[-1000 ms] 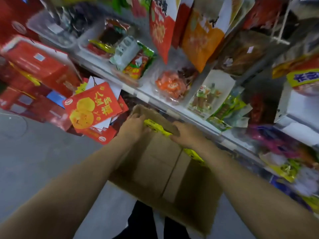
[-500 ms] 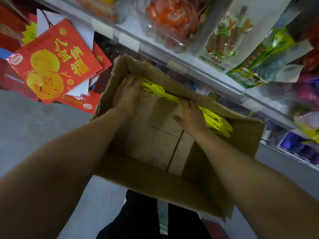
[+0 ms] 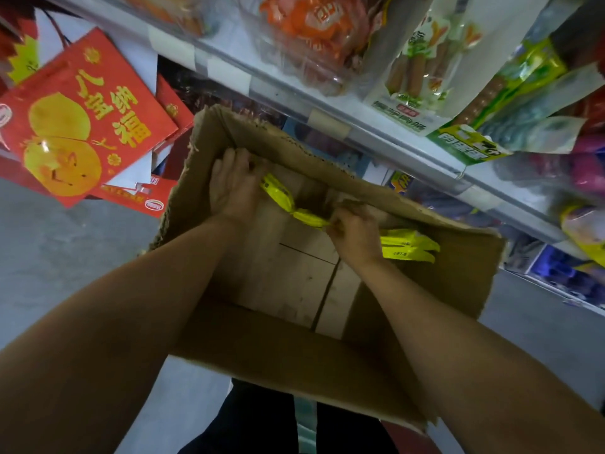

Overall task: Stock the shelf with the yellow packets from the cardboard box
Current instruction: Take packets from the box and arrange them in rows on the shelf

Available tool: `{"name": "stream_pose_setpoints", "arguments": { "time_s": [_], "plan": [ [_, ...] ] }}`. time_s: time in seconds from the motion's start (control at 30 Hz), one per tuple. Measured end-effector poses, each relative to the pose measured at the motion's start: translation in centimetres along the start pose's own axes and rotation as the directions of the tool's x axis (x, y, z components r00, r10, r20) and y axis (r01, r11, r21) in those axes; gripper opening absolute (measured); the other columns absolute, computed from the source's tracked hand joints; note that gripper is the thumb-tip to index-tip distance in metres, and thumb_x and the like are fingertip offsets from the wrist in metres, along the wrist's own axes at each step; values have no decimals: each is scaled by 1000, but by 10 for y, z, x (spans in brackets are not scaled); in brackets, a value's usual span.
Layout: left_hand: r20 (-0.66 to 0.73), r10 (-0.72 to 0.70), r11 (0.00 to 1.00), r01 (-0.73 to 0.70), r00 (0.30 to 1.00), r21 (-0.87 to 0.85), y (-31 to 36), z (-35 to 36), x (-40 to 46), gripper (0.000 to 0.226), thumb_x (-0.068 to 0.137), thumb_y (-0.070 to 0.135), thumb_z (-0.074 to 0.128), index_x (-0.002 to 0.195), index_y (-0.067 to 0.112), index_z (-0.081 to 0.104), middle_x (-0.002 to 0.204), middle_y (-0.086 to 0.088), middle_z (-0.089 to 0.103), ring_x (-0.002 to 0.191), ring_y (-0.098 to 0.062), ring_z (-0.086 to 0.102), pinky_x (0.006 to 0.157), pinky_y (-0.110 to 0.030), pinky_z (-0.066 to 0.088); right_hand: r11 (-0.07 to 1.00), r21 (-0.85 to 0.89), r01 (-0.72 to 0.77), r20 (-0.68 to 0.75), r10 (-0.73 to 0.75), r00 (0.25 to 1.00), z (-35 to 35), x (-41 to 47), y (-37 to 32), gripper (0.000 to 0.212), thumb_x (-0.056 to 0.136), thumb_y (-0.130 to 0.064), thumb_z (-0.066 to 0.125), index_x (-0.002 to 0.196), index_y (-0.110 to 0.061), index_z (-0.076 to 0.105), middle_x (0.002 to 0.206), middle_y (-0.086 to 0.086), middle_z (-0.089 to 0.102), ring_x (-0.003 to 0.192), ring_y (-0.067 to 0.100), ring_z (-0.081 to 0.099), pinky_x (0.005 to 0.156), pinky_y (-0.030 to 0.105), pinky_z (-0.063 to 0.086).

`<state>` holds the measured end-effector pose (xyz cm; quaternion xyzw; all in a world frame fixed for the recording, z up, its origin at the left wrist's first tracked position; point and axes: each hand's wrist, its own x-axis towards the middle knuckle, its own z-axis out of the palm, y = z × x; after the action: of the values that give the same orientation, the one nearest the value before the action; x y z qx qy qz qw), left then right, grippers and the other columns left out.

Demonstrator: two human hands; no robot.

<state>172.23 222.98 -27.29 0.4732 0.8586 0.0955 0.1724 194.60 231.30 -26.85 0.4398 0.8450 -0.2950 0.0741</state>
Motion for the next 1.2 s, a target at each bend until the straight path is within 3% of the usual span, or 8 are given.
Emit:
{"name": "stream_pose_setpoints", "arguments": {
  "time_s": [0.13,0.2,0.4,0.63,0.77,0.9,1.03,1.2],
  "plan": [
    [62,-17,1000,18,998,-14,-3,-5,-12,16,84,32,63,94,19,64,118,-8,47,112,-32,39,97,-40,31,932,315,-180,129,146,981,-19,-16,6,17,91,-26,68,84,-18,53,70,-10,54,66,10,50,60,28,33],
    [159,-26,998,34,987,-50,-5,-6,-19,22,78,32,74,91,15,67,117,-10,54,109,-33,43,91,-37,34,911,362,-200,112,170,979,-27,-26,9,18,92,-25,66,84,-19,52,68,-10,53,65,10,49,58,24,32],
    [379,-148,868,304,913,-393,25,-26,-52,25,82,31,74,85,19,52,74,-5,55,72,-22,52,61,-31,36,847,434,-306,107,289,951,-55,-60,15,16,98,-32,56,97,-17,59,86,5,64,79,22,58,65,30,39],
    [359,-45,856,221,932,-467,84,-65,-93,33,92,48,55,100,16,56,76,-2,57,81,-29,58,69,-35,40,754,558,-347,49,387,921,-117,-115,31,26,99,-36,53,106,-12,63,96,4,65,88,17,59,75,27,45],
    [311,-74,750,259,947,-609,136,-90,-118,29,90,45,61,97,17,59,84,-1,65,80,-21,62,71,-32,46,610,735,-296,24,412,911,-158,-152,43,22,90,-30,70,96,-10,63,84,1,68,66,2,62,55,10,46],
    [433,37,455,370,901,-810,201,-112,-150,62,55,39,86,105,9,63,100,-11,73,89,-28,71,78,-42,58,478,848,-227,34,380,924,-198,-196,70,29,80,-20,81,98,-11,60,90,2,73,72,8,71,62,28,58],
    [454,197,402,351,869,-846,284,-121,-185,79,50,23,90,121,6,59,112,-16,70,100,-35,69,81,-49,57,427,896,-119,-42,349,936,-248,-257,121,38,79,-25,81,110,-13,64,106,2,74,92,21,73,78,40,60],
    [403,306,407,264,863,-874,405,-136,-218,62,63,-1,83,120,6,60,106,-13,73,91,-30,71,72,-39,59,231,973,13,-96,352,931,-309,-340,199,50,73,-27,81,118,-13,66,112,11,73,102,30,70,86,52,57]
  ]
}}
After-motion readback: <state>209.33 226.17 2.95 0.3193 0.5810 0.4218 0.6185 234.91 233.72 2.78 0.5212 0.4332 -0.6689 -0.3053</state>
